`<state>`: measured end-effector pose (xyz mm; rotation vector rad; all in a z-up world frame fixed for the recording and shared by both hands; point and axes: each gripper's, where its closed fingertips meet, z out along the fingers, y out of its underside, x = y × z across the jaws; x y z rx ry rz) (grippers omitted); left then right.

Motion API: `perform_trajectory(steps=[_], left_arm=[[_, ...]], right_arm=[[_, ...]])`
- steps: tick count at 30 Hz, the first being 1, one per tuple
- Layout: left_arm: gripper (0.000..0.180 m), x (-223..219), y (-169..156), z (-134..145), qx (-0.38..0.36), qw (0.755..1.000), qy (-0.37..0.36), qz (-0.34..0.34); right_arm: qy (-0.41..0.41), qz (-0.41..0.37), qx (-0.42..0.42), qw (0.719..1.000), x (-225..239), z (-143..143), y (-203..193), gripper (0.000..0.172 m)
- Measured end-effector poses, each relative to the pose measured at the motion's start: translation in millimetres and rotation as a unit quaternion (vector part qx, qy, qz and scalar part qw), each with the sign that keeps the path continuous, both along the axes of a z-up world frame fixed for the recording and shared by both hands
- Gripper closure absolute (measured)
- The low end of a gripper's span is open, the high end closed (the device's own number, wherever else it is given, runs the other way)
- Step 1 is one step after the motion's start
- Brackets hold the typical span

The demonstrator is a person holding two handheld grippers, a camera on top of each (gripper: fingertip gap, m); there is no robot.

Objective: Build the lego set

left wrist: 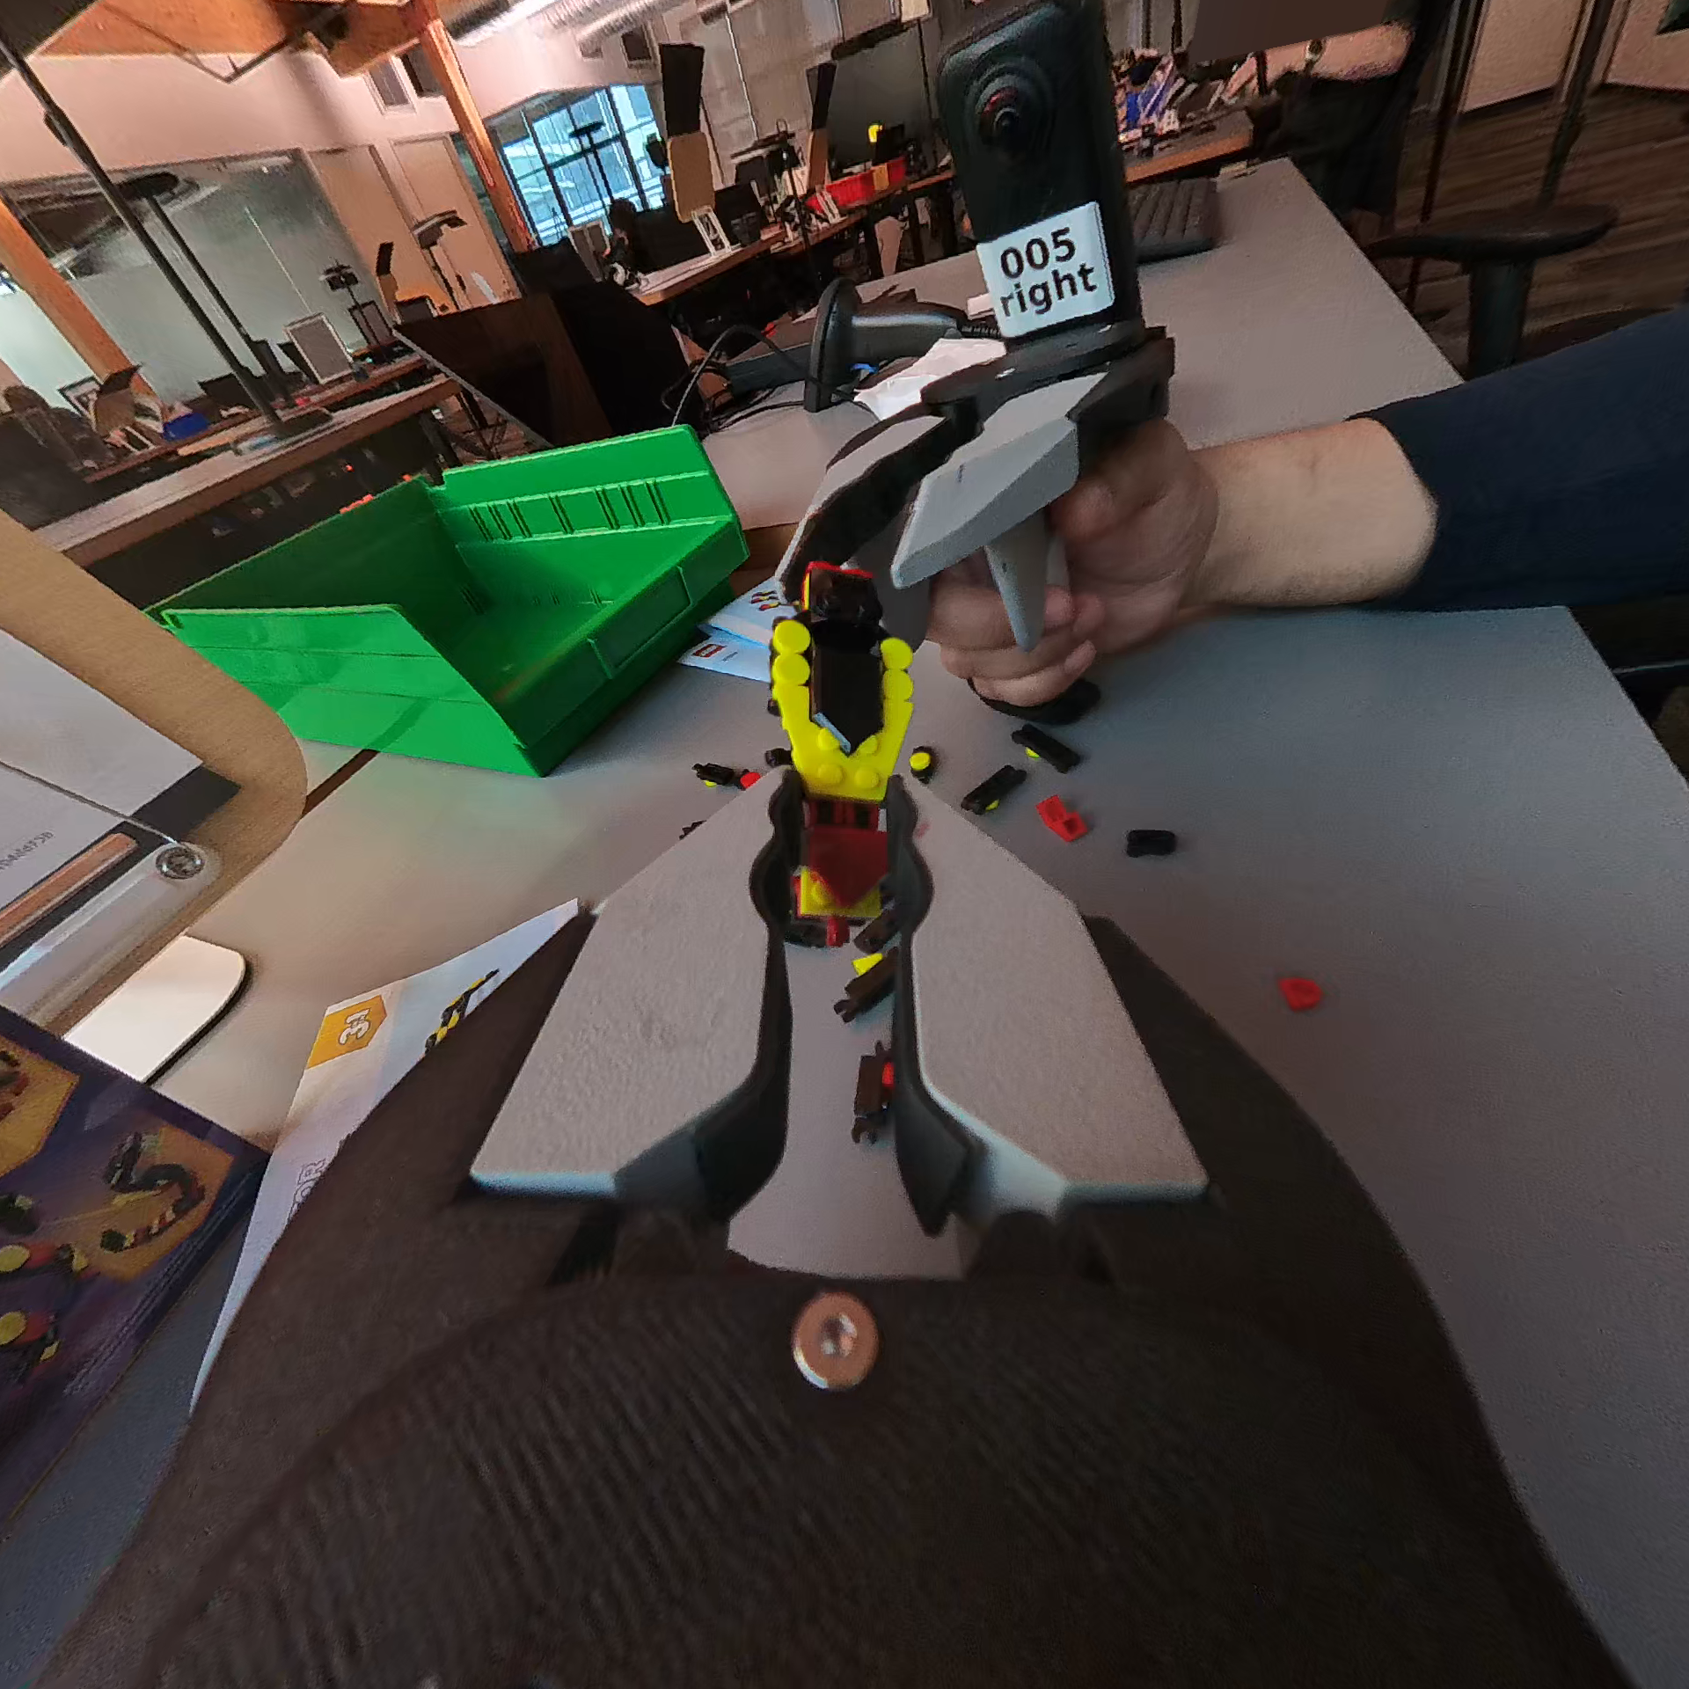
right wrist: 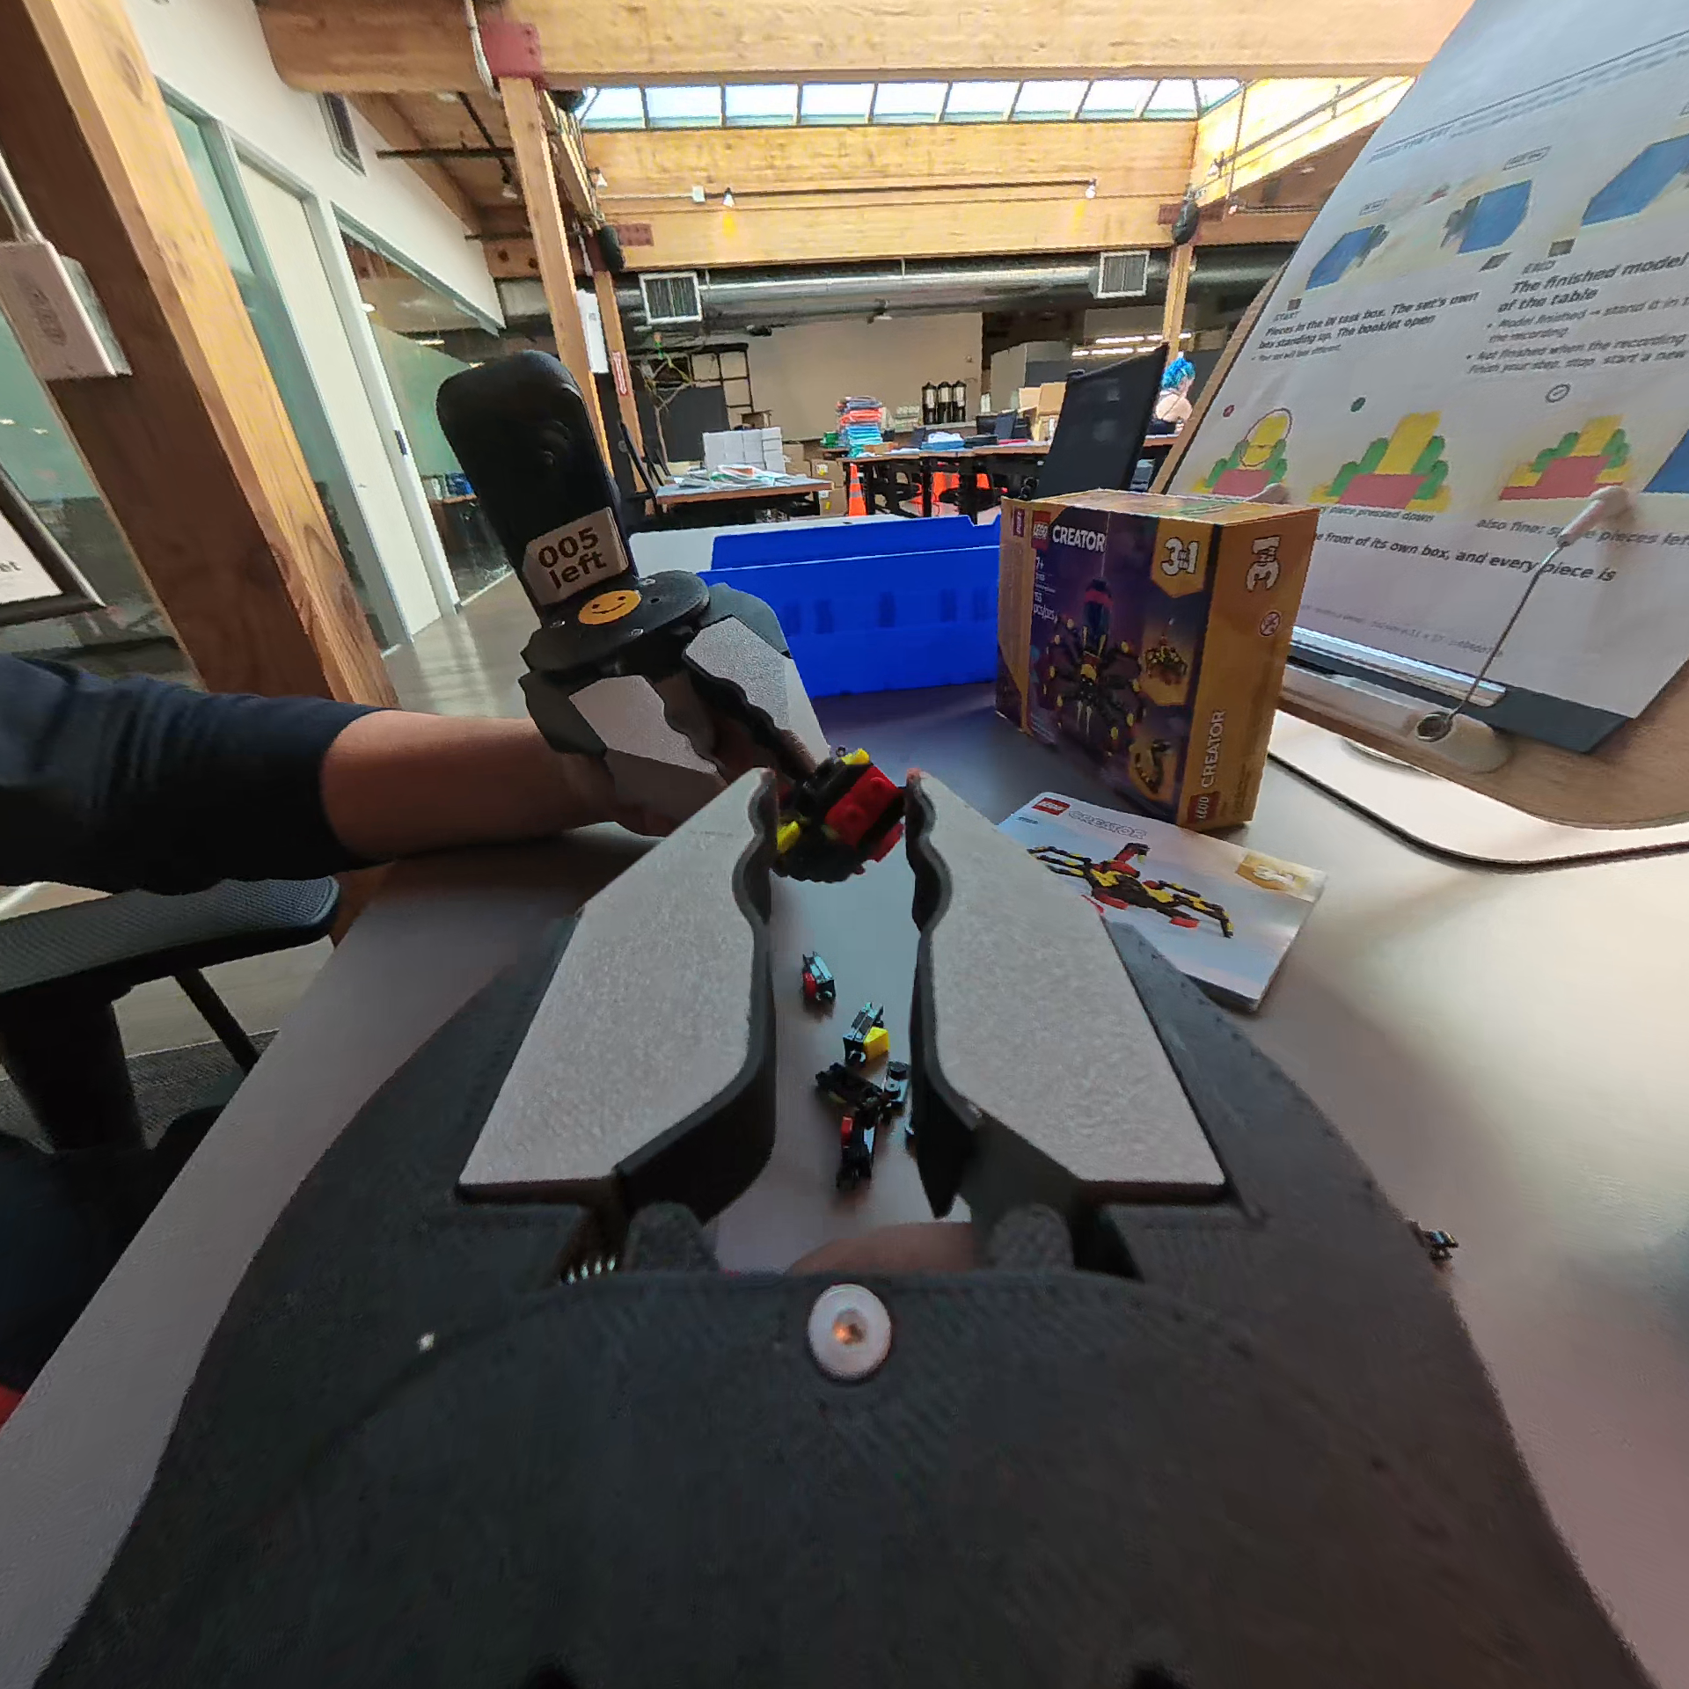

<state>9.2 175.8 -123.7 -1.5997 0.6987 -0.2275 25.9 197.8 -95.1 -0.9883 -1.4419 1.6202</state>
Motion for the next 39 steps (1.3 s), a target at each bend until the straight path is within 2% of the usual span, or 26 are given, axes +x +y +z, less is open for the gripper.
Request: perform_trajectory(steps=[11,16,18,23,25,28,33,39], left_arm=[[0.165,0.5,-0.8,5.7,0.004,1.000,-0.019,-0.002],[0.165,-1.9,0.1,4.5,-0.001,1.000,-0.026,0.001],[0.165,-1.4,0.1,4.3,-0.003,1.000,-0.027,-0.001],[0.165,-3.4,1.4,4.0,-0.004,1.000,-0.027,0.006],[0.165,-6.1,2.7,4.2,-0.004,0.999,-0.029,0.014],[0.165,-9.3,3.5,4.9,-0.004,0.999,-0.033,0.019],[0.165,-11.0,4.8,4.2,-0.004,0.999,-0.030,0.027],[0.165,-17.1,5.2,8.7,-0.009,0.997,-0.067,0.026]], right_arm=[[-0.003,0.006,-0.018,1.000,0.2,1.0,-0.7,0.137],[-0.006,0.005,-0.021,1.000,-0.3,0.4,-1.2,0.147],[-0.006,0.003,-0.028,1.000,-0.4,1.0,0.9,0.159],[-0.016,0.012,-0.039,0.999,-1.6,-0.2,1.8,0.161],[-0.016,-0.007,-0.019,1.000,-2.2,-1.9,6.2,0.172],[-0.007,-0.048,0.002,0.999,-3.4,-1.0,16.4,0.172],[0.002,-0.048,-0.017,0.999,-2.3,1.8,17.6,0.172],[0.028,-0.064,-0.039,0.997,1.8,9.1,26.2,0.172]])
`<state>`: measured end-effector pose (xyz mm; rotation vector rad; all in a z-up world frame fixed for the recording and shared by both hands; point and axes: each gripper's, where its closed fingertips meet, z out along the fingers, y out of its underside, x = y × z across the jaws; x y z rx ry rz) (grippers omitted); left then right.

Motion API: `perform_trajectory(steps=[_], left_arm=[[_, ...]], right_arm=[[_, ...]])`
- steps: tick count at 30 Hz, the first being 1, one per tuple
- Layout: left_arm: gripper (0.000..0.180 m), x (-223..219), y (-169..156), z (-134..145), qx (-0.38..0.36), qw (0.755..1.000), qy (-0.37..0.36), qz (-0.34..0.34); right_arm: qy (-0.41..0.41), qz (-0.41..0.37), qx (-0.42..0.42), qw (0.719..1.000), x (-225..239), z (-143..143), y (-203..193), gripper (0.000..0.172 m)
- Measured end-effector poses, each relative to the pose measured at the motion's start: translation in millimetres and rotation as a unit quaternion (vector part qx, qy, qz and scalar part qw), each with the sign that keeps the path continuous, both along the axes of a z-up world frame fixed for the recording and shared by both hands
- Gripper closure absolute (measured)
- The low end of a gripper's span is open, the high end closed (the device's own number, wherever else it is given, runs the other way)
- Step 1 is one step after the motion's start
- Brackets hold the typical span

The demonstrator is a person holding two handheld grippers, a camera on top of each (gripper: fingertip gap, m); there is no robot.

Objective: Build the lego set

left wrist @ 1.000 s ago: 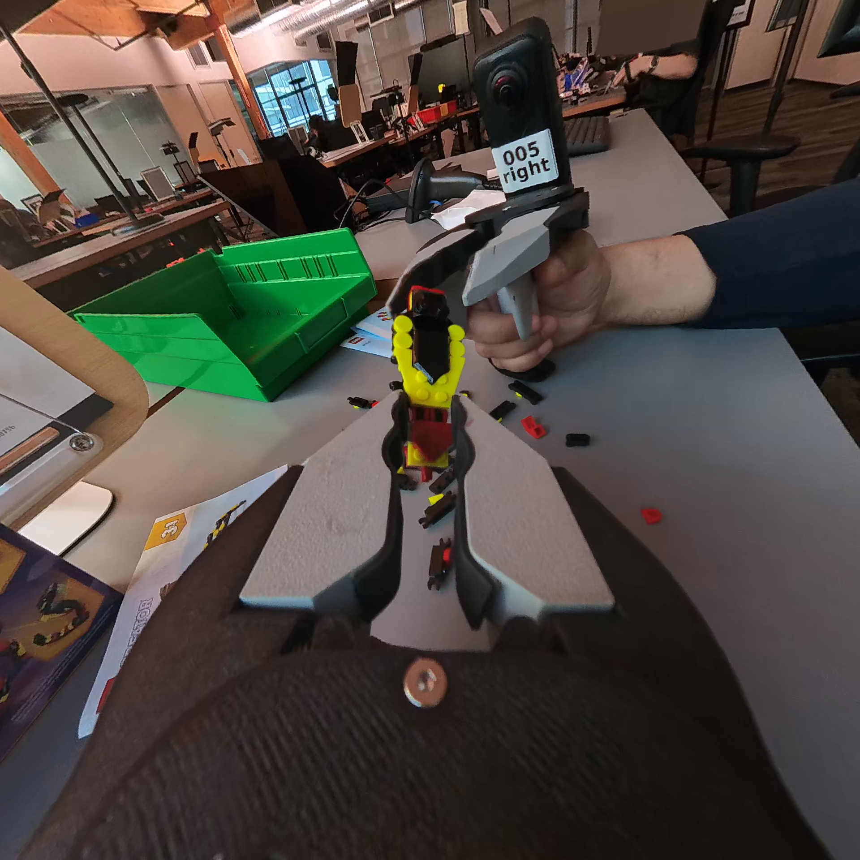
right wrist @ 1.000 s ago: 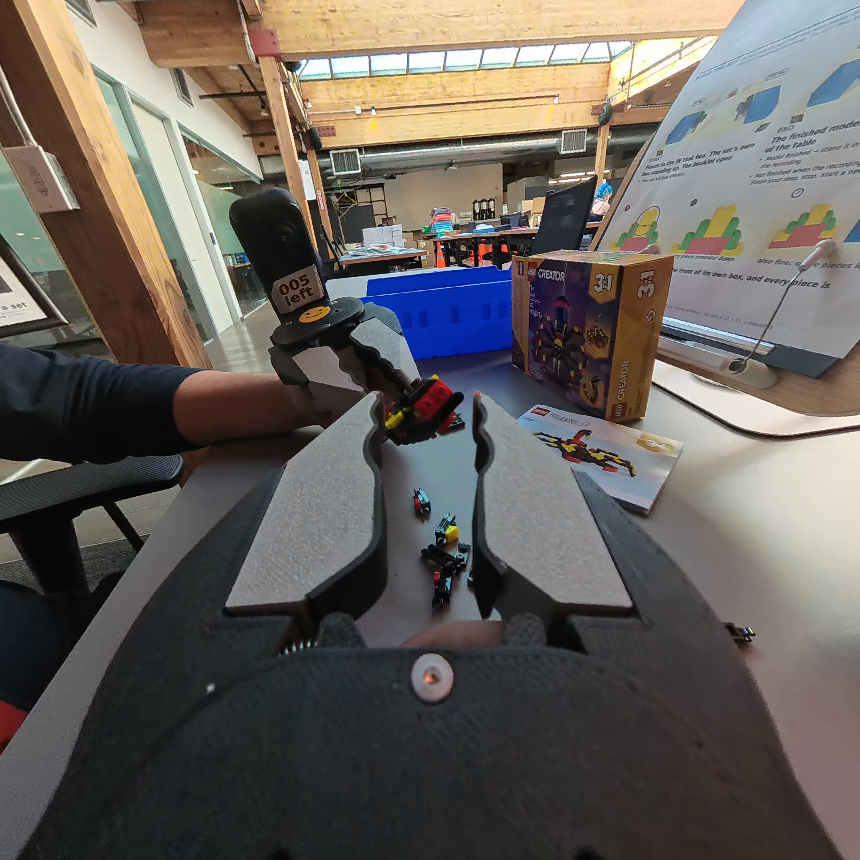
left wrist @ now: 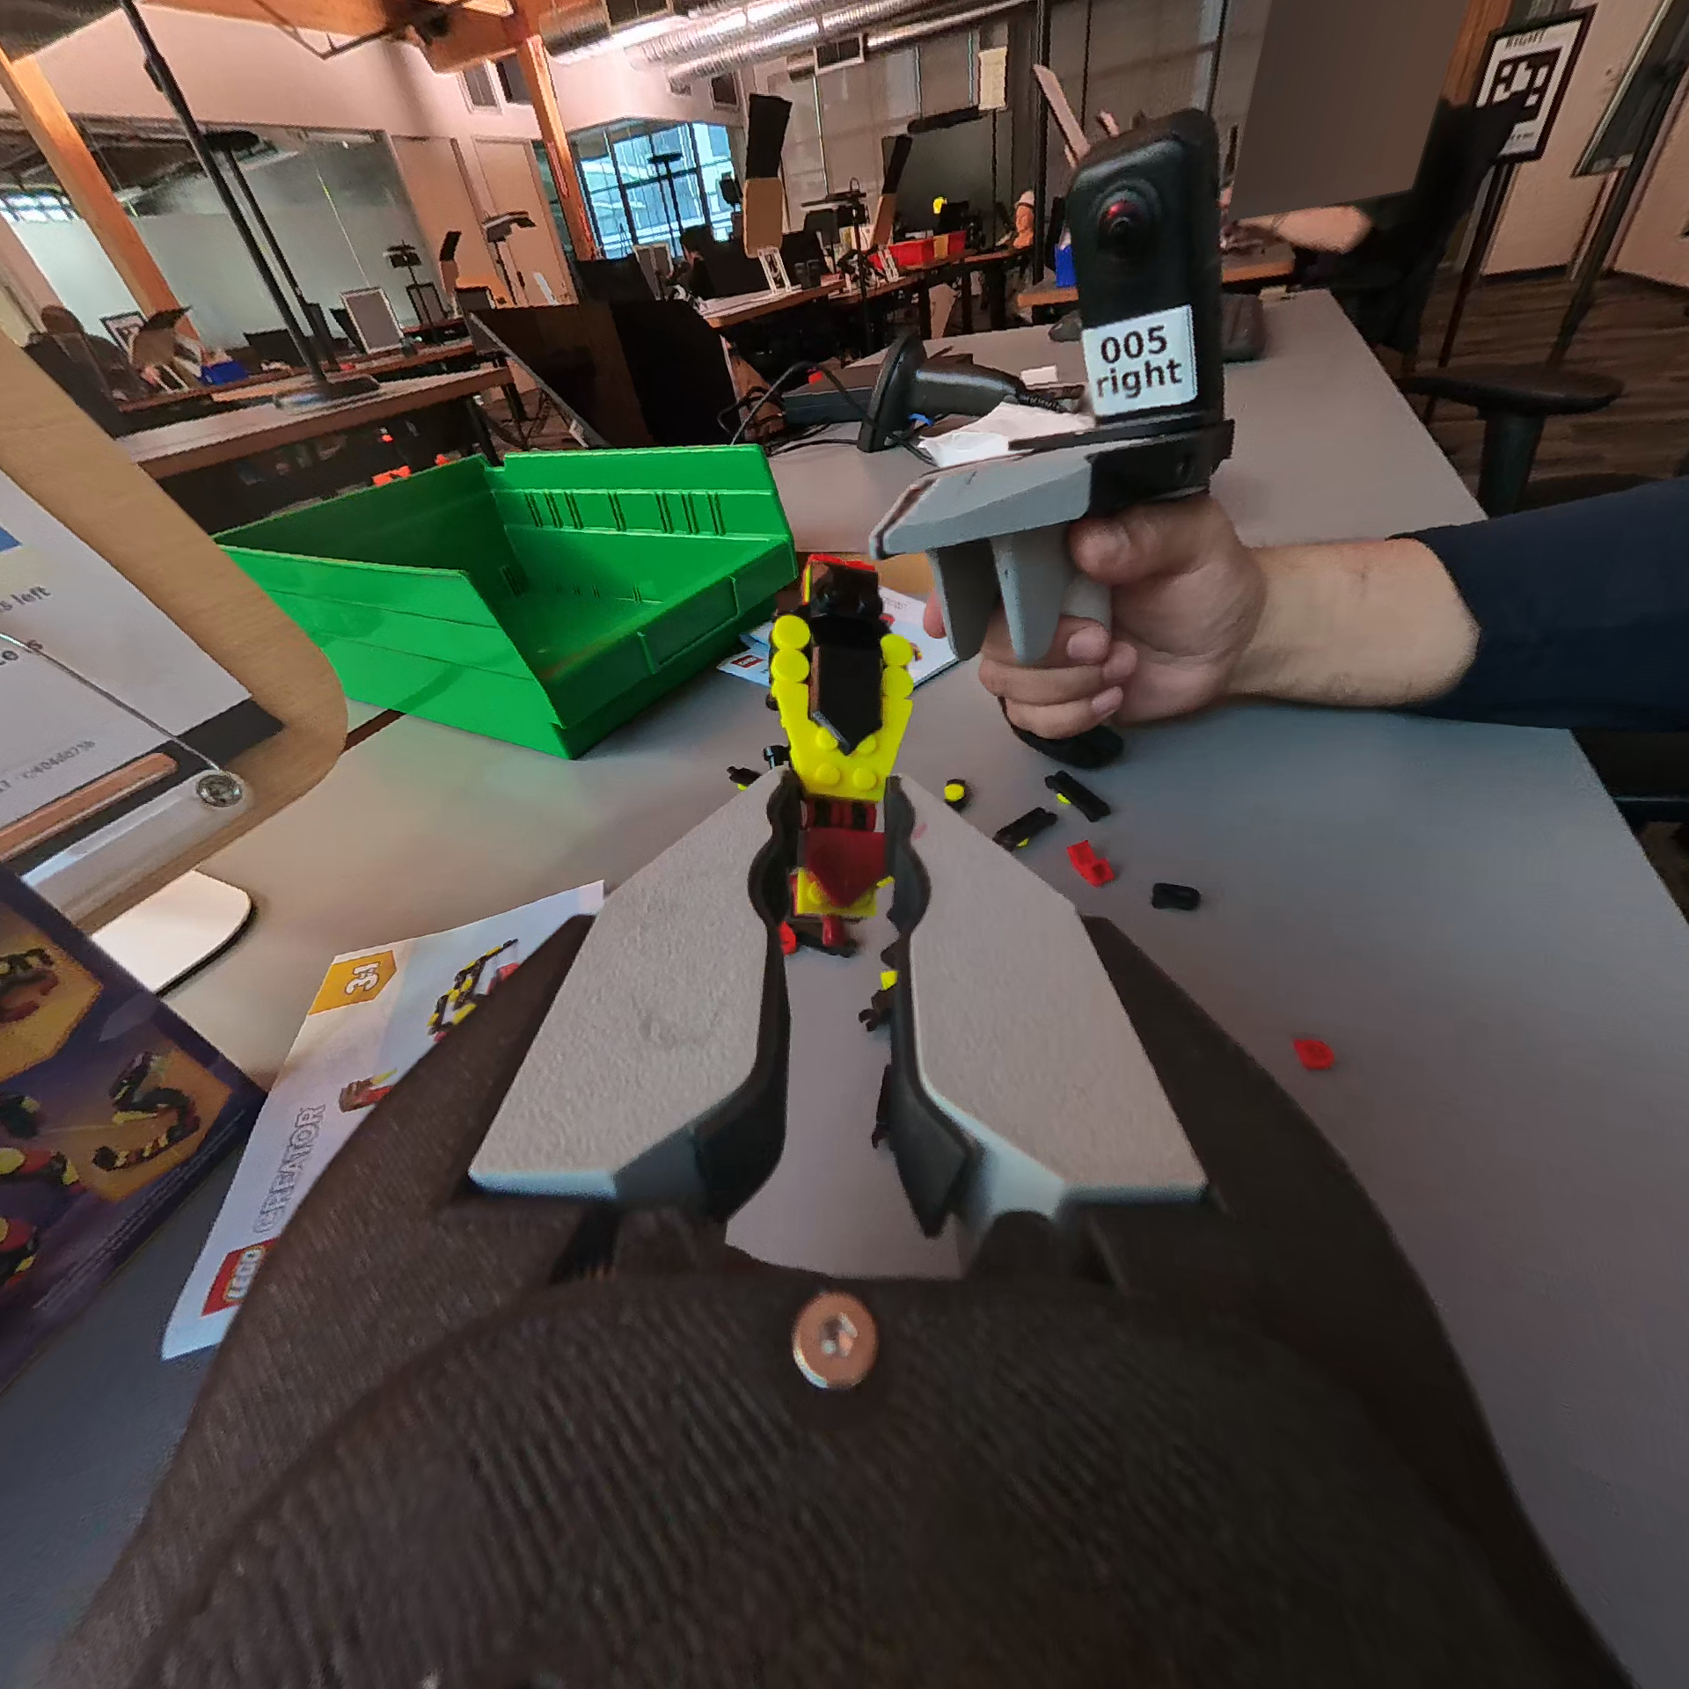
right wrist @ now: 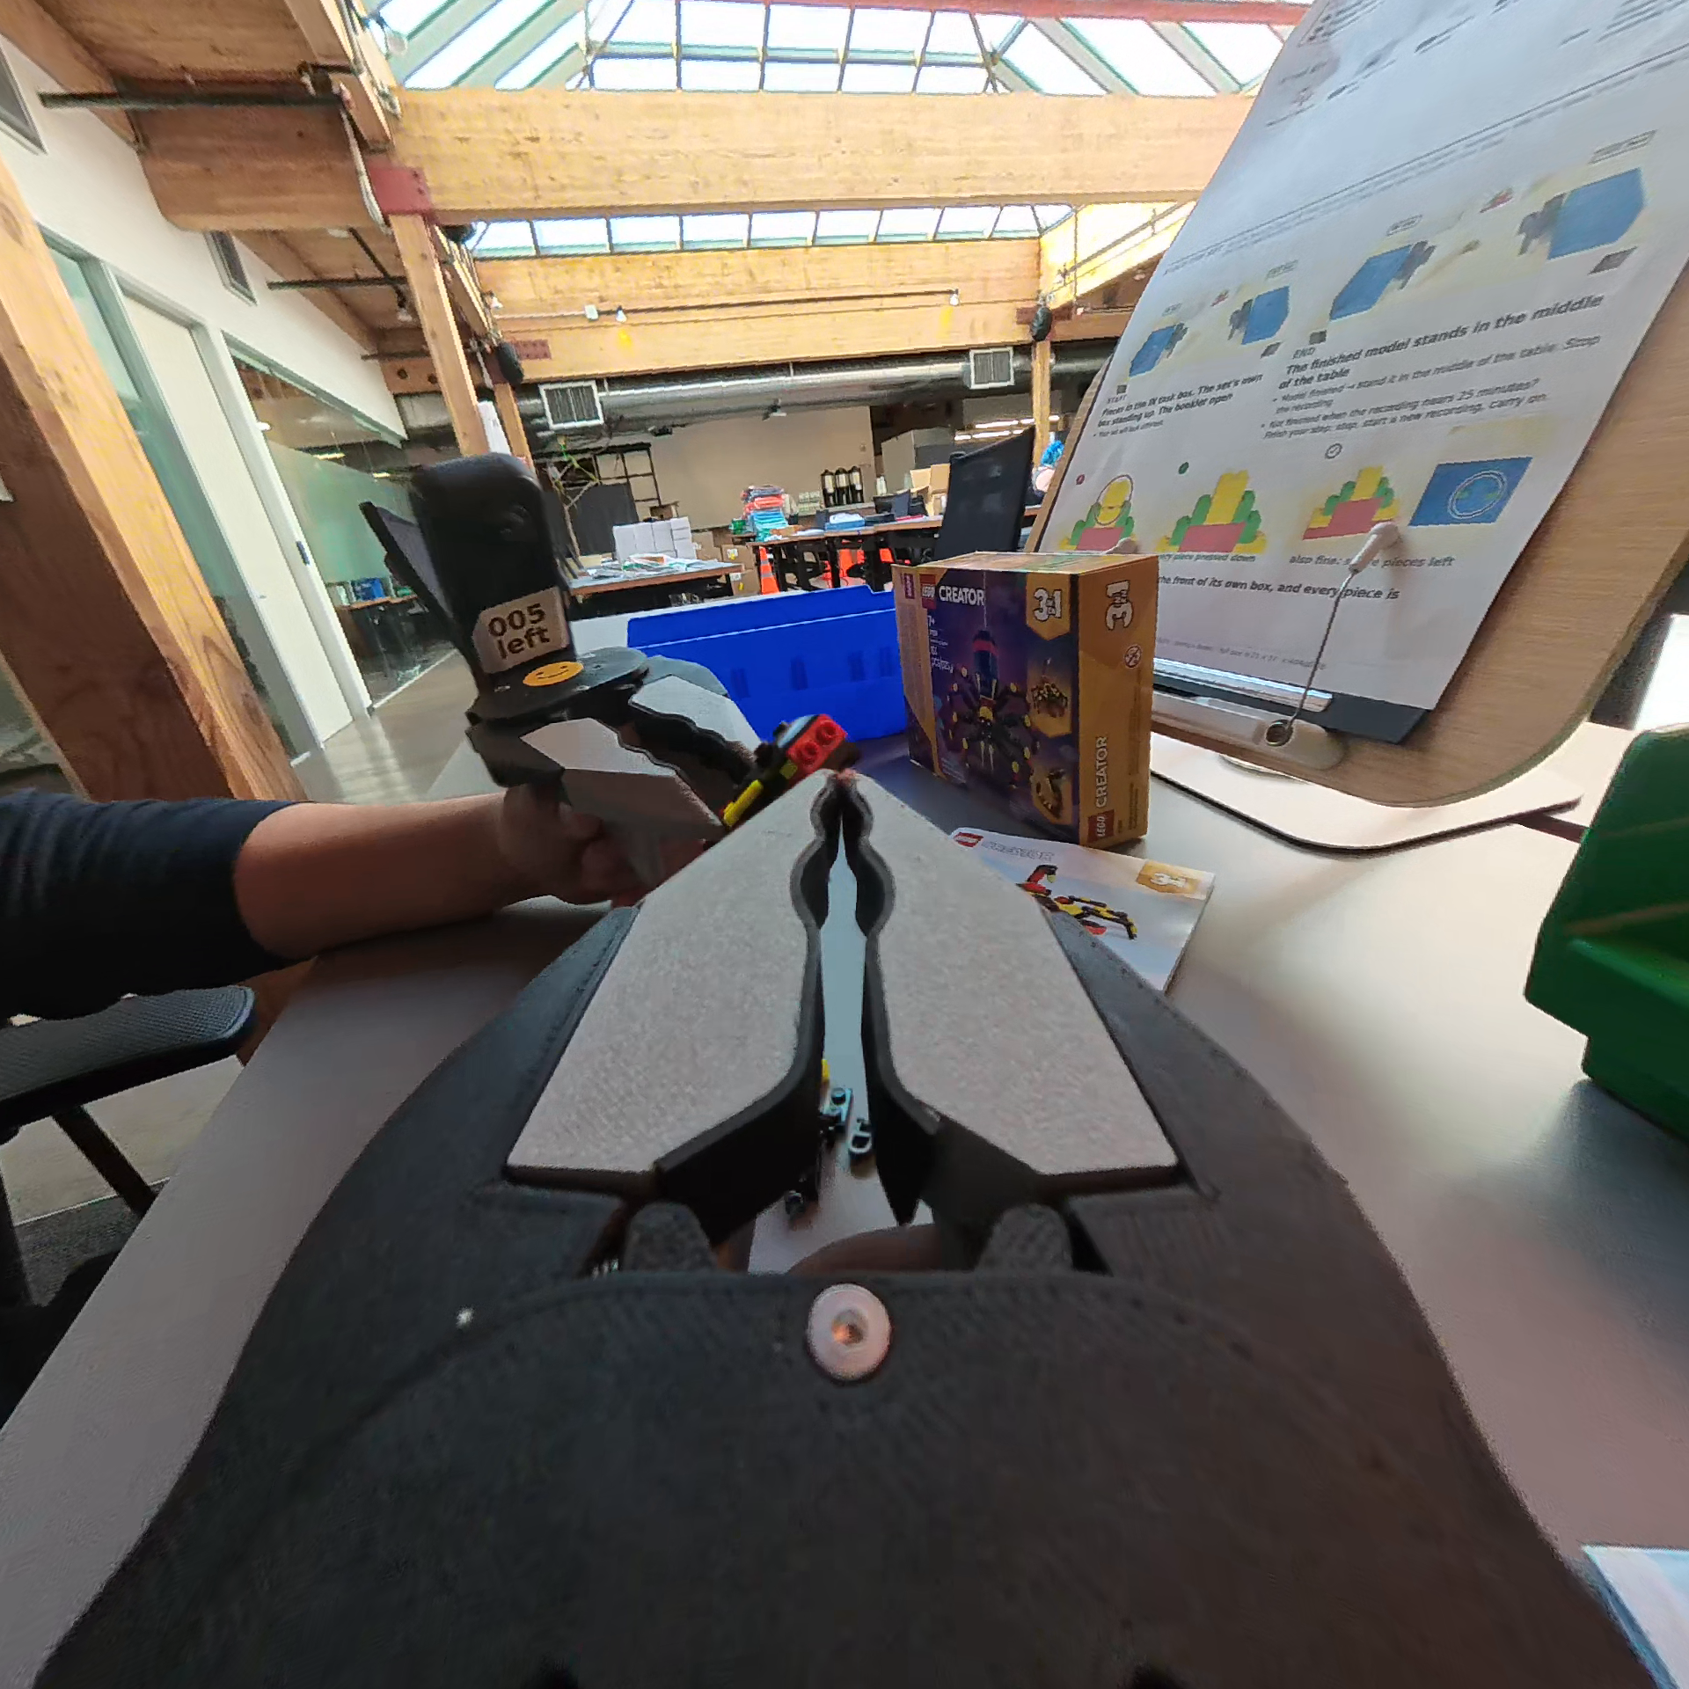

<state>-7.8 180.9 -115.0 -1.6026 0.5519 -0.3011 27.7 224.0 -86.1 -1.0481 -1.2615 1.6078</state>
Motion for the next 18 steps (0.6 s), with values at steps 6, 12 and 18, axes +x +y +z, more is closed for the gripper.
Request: perform_trajectory(steps=[6,12,18], left_arm=[[0.165,-0.1,-2.9,3.1,-0.023,0.998,-0.060,-0.029],[0.165,17.8,-16.8,6.7,-0.104,0.966,-0.189,-0.140],[0.165,30.0,-25.9,-0.5,-0.198,0.921,-0.266,-0.204]], right_arm=[[-0.009,0.047,0.003,0.999,-1.6,-2.4,-21.7,0.155],[-0.006,0.072,0.022,0.997,-0.4,-3.0,-37.0,0.144],[-0.006,0.091,0.033,0.995,2.0,-3.7,-45.4,0.149]])
